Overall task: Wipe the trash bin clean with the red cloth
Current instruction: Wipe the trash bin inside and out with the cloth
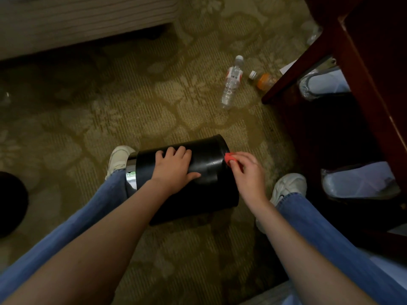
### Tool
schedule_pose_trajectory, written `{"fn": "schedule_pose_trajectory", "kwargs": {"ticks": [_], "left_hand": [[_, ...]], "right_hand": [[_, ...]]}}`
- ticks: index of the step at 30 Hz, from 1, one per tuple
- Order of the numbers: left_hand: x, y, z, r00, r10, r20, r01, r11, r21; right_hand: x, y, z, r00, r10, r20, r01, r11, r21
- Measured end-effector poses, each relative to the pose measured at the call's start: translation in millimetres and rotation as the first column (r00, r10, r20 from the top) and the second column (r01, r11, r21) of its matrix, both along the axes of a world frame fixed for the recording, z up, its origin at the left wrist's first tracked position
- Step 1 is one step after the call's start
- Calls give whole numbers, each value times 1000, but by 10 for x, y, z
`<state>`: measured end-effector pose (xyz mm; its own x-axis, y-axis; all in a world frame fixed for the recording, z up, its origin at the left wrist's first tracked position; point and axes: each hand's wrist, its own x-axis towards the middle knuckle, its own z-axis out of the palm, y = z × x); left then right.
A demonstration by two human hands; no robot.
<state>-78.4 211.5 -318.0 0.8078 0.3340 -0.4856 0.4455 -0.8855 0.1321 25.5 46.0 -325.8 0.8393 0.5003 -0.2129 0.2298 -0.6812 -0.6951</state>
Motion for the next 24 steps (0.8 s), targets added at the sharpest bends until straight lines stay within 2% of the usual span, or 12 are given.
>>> {"fn": "schedule_pose_trajectory", "kwargs": {"ticks": [4,12,16,22,24], "left_hand": [[16,-49,36,995,-63,-71,63,998,-5],[-46,-221,-39,974,-26,-225,-1,993,-116],[-106,-293,-3,980,-61,-191,44,995,-90],[-202,-337,18,990,-110,-91,102,992,-80],[-210,-396,25,987,-105,-118,98,993,-68]], "right_hand": [[-138,-81,-54,999,51,18,-50,997,-62],[-416,-261,-40,994,47,102,-28,982,-186],[-422,-301,-14,975,108,195,-62,971,-231],[-227,-76,101,973,25,230,-4,996,-88],[-190,-24,108,974,89,208,-59,987,-149]]}}
